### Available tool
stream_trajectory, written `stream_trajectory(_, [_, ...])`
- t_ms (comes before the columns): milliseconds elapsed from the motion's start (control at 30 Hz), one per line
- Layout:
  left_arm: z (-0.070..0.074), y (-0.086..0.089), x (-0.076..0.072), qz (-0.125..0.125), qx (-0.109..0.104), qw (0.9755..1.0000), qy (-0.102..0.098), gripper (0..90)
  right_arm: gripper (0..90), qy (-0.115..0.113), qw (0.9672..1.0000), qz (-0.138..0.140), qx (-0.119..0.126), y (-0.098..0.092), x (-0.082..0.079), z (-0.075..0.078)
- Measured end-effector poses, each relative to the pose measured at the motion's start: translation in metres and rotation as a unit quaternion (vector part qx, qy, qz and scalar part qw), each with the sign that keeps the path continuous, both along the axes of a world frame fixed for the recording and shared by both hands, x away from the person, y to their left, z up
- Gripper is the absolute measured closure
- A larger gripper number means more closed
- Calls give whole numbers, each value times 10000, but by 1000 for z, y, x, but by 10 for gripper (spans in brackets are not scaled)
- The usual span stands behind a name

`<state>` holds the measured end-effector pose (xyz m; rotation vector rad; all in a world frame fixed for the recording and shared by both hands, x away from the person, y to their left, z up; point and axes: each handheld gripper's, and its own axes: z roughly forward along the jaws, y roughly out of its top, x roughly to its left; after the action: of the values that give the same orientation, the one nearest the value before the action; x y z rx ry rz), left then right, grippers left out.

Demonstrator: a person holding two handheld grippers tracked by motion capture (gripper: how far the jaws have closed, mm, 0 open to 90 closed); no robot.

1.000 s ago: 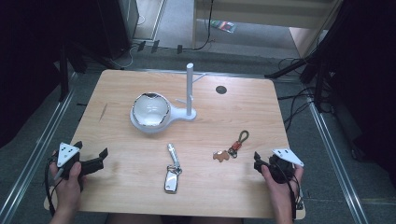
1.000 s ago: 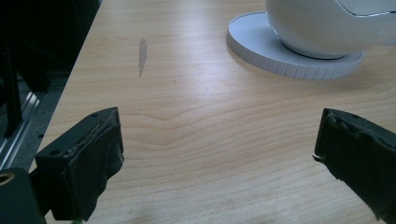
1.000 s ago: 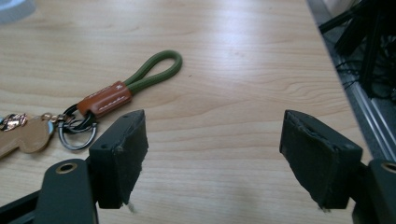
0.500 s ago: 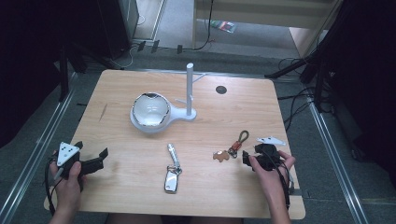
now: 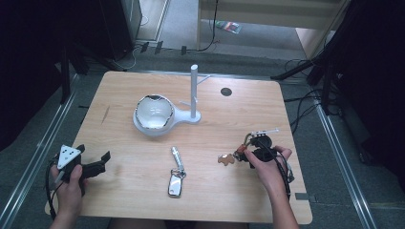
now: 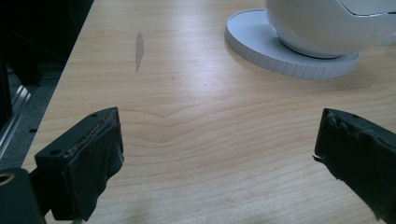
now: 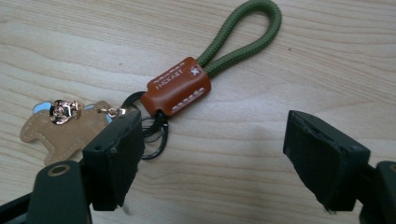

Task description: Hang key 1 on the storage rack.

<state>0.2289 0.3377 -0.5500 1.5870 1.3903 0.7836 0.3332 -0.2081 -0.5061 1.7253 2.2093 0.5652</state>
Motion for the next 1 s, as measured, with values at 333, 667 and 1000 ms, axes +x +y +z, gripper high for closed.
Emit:
stream_trajectory(333, [0,0,1,-51,-17,10000,36,16,192,412,9989,-200,-34,17,21,7])
stream_trajectory(667, [0,0,2,-59,-3,10000,55,16,249,683,9964,-470,158,22,35,8])
stream_trajectory(1000, [0,-1,2,-54,3,10000,57,17,408,1200,9889,-879,51,34,45,10])
